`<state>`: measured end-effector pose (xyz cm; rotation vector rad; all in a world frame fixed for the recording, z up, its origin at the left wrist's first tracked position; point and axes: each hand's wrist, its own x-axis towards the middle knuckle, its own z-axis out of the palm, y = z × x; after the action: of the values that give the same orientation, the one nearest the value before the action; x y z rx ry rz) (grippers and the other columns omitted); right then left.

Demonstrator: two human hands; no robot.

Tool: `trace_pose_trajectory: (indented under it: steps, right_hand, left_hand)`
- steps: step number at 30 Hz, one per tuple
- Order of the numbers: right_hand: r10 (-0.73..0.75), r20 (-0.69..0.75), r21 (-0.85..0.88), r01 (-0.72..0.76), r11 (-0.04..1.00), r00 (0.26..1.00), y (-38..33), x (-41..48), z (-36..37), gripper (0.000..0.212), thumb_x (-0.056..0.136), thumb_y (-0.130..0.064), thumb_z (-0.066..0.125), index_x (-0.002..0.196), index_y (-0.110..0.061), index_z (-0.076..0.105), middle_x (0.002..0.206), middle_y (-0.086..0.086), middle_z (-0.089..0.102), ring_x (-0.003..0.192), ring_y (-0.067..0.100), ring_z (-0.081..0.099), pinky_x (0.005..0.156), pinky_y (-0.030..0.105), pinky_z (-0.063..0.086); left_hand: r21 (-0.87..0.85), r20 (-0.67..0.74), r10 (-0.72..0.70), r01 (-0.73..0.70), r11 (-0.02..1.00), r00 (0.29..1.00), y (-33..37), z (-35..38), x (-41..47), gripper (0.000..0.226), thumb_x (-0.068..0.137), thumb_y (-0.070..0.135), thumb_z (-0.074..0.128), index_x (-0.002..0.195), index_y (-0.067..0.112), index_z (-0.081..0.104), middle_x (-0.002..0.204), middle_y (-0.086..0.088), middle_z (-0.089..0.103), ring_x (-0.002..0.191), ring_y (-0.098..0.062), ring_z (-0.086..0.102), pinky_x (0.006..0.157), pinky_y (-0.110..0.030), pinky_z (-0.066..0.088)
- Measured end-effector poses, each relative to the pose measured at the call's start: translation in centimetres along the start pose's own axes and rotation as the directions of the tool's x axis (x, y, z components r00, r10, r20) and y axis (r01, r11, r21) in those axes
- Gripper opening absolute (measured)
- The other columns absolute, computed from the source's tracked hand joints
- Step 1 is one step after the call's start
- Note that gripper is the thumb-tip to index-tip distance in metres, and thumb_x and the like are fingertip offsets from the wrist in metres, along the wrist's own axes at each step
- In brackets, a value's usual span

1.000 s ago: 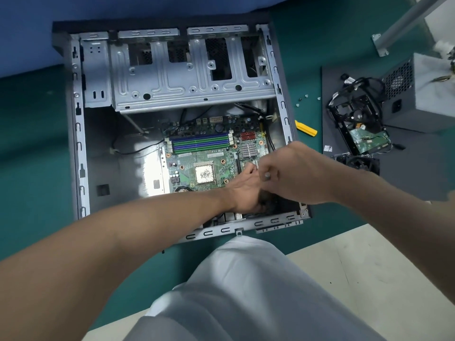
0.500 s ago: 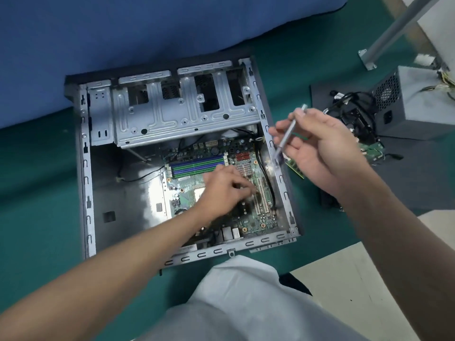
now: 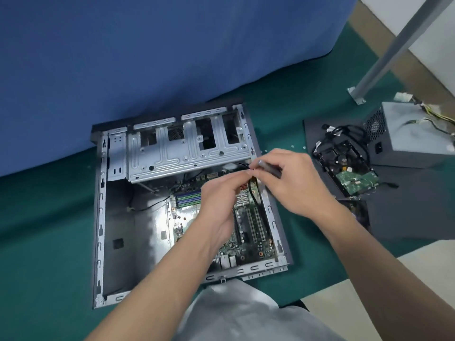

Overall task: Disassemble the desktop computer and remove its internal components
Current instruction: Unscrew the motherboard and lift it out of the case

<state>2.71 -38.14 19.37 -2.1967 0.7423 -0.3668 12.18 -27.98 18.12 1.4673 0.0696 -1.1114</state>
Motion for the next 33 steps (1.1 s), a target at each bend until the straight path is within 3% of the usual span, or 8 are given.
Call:
trace_pose_trajectory:
  steps: [4, 10, 13, 14, 17, 19, 23, 33]
  right_hand:
    - [-0.005, -0.089, 0.001, 0.006, 1.000, 0.996, 1.8, -0.3, -0.9, 0.007, 0.083, -0.016, 0.072, 0.083, -0.009, 0.074, 0.069, -0.001, 0.062, 0.064, 0.013, 0.052, 0.064, 0.021, 0.042]
    - [-0.087, -0.235, -0.093, 0.067, 0.993, 0.968, 4.6, -1.1, -1.2, 0.005, 0.083, -0.010, 0.068, 0.079, -0.008, 0.070, 0.061, -0.013, 0.047, 0.063, 0.007, 0.040, 0.059, 0.015, 0.030]
    - [-0.038, -0.282, -0.096, 0.011, 0.995, 0.959, 6.7, -1.3, -0.5, 0.009, 0.084, -0.014, 0.066, 0.077, -0.008, 0.067, 0.066, -0.001, 0.057, 0.060, 0.011, 0.046, 0.061, 0.024, 0.039]
    - [0.019, -0.275, -0.105, -0.050, 0.993, 0.961, 7.7, -1.4, -0.1, 0.010, 0.084, -0.014, 0.065, 0.076, -0.008, 0.066, 0.069, 0.001, 0.059, 0.062, 0.017, 0.051, 0.063, 0.029, 0.043]
    - [0.246, -0.115, -0.231, -0.267, 0.936, 0.962, 10.7, -1.8, 2.1, 0.016, 0.089, -0.019, 0.060, 0.074, -0.013, 0.056, 0.076, 0.006, 0.060, 0.076, 0.034, 0.057, 0.067, 0.036, 0.047]
    - [0.348, 0.008, -0.332, -0.325, 0.886, 0.938, 11.7, -2.0, 3.8, 0.009, 0.090, -0.020, 0.055, 0.083, -0.015, 0.060, 0.089, 0.009, 0.062, 0.086, 0.037, 0.059, 0.071, 0.039, 0.049]
    - [0.391, 0.102, -0.474, -0.301, 0.827, 0.915, 12.6, -1.1, 6.1, 0.019, 0.085, -0.004, 0.048, 0.097, -0.012, 0.061, 0.103, 0.014, 0.062, 0.094, 0.038, 0.059, 0.068, 0.038, 0.041]
    - [0.473, 0.208, -0.553, -0.296, 0.779, 0.856, 13.8, -0.5, 8.1, 0.023, 0.082, 0.007, 0.047, 0.096, -0.008, 0.058, 0.104, 0.016, 0.062, 0.096, 0.036, 0.060, 0.068, 0.034, 0.039]
  left_hand:
    - [0.022, 0.009, -0.036, 0.036, 0.999, 0.999, 0.4, 1.8, 0.2, 0.005, 0.077, 0.014, 0.077, 0.073, 0.016, 0.078, 0.069, 0.012, 0.069, 0.067, -0.003, 0.050, 0.112, -0.044, 0.030]
    - [0.062, 0.058, -0.031, 0.027, 0.998, 0.998, -0.2, 4.1, 0.9, 0.012, 0.078, 0.010, 0.076, 0.069, 0.017, 0.077, 0.067, 0.011, 0.069, 0.076, -0.008, 0.053, 0.088, -0.028, 0.033]
    - [0.276, 0.041, 0.159, -0.164, 0.947, 0.986, -0.8, 4.4, 1.7, 0.008, 0.085, 0.016, 0.072, 0.082, 0.020, 0.078, 0.083, 0.010, 0.074, 0.081, -0.004, 0.062, 0.083, -0.020, 0.045]
    - [0.483, 0.039, 0.306, -0.286, 0.827, 0.951, -1.2, 4.2, 2.3, 0.009, 0.088, 0.021, 0.069, 0.092, 0.022, 0.077, 0.094, 0.009, 0.073, 0.092, -0.006, 0.062, 0.086, -0.024, 0.046]
    - [0.909, 0.336, 0.517, -0.414, 0.040, 0.787, -2.5, 2.4, 3.8, 0.041, 0.097, 0.039, 0.052, 0.135, 0.025, 0.055, 0.146, 0.000, 0.043, 0.137, -0.020, 0.032, 0.110, -0.038, 0.026]
    - [0.892, 0.448, 0.430, -0.423, -0.157, 0.784, -3.2, 1.5, 4.6, 0.055, 0.100, 0.049, 0.035, 0.151, 0.028, 0.029, 0.161, 0.001, 0.017, 0.147, -0.018, 0.012, 0.115, -0.038, 0.015]
    - [0.889, 0.458, 0.399, -0.411, -0.203, 0.794, -4.2, 0.8, 5.2, 0.058, 0.100, 0.054, 0.019, 0.154, 0.032, 0.013, 0.163, 0.004, 0.006, 0.149, -0.014, 0.002, 0.117, -0.035, 0.007]
    - [0.911, 0.410, 0.338, -0.397, -0.108, 0.847, -4.0, 0.5, 4.4, 0.058, 0.101, 0.051, 0.027, 0.154, 0.034, 0.010, 0.162, 0.013, -0.001, 0.148, -0.008, -0.006, 0.117, -0.036, -0.001]
